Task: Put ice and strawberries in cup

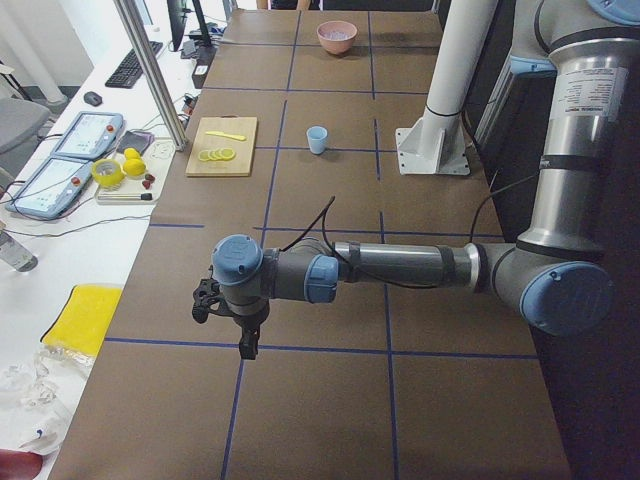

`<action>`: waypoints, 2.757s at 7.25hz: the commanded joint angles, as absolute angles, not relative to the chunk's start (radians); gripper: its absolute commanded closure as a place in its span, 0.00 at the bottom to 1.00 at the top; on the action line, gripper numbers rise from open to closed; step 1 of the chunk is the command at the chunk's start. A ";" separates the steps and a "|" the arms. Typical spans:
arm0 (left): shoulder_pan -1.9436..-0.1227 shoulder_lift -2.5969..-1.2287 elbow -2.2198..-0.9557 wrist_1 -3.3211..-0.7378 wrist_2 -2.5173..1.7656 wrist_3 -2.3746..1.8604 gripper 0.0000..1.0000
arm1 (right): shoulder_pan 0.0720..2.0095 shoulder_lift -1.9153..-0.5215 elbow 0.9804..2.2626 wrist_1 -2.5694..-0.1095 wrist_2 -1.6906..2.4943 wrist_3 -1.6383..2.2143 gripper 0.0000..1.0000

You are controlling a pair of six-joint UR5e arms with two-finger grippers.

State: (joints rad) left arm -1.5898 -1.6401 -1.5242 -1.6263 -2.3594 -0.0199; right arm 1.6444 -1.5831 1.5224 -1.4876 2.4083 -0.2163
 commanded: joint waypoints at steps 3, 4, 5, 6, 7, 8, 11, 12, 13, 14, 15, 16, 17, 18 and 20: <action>-1.591 -1.638 -1.529 -1.628 -2.359 -0.020 0.00 | 1.644 -1.582 1.519 -1.486 2.405 -0.216 0.01; -1.591 -1.638 -1.529 -1.628 -2.359 -0.020 0.00 | 1.644 -1.582 1.519 -1.486 2.405 -0.216 0.01; -1.591 -1.640 -1.531 -1.628 -2.359 -0.020 0.00 | 1.644 -1.582 1.520 -1.486 2.405 -0.213 0.01; -1.591 -1.638 -1.532 -1.628 -2.359 -0.020 0.00 | 1.644 -1.582 1.520 -1.486 2.405 -0.207 0.01; -1.591 -1.638 -1.537 -1.626 -2.359 -0.020 0.00 | 1.644 -1.582 1.522 -1.486 2.405 -0.207 0.01; -1.592 -1.638 -1.537 -1.626 -2.358 -0.023 0.00 | 1.644 -1.582 1.522 -1.486 2.405 -0.206 0.01; -1.605 -1.635 -1.539 -1.626 -2.358 -0.031 0.00 | 1.644 -1.568 1.531 -1.483 2.405 -0.025 0.01; -1.605 -1.635 -1.539 -1.626 -2.358 -0.031 0.00 | 1.644 -1.568 1.529 -1.485 2.405 -0.011 0.01; -1.605 -1.635 -1.539 -1.626 -2.358 -0.031 0.00 | 1.644 -1.568 1.531 -1.485 2.405 -0.011 0.01; -1.605 -1.635 -1.539 -1.626 -2.358 -0.031 0.00 | 1.644 -1.568 1.531 -1.485 2.405 -0.009 0.01; -1.605 -1.635 -1.539 -1.626 -2.358 -0.031 0.00 | 1.644 -1.568 1.529 -1.485 2.405 -0.009 0.01; -1.606 -1.635 -1.543 -1.626 -2.358 -0.031 0.00 | 1.644 -1.568 1.529 -1.485 2.405 -0.009 0.01; -1.606 -1.634 -1.545 -1.626 -2.358 -0.031 0.00 | 1.644 -1.568 1.529 -1.485 2.405 -0.011 0.01; -1.606 -1.635 -1.545 -1.626 -2.358 -0.031 0.00 | 1.644 -1.568 1.529 -1.485 2.405 -0.011 0.01; -1.606 -1.635 -1.545 -1.626 -2.358 -0.031 0.00 | 1.644 -1.568 1.529 -1.485 2.405 -0.011 0.01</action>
State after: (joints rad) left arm -1.6060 -1.6351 -1.5445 -1.6260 -2.3577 -0.0307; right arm 1.6444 -1.5677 1.5294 -1.4849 2.4053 -0.0107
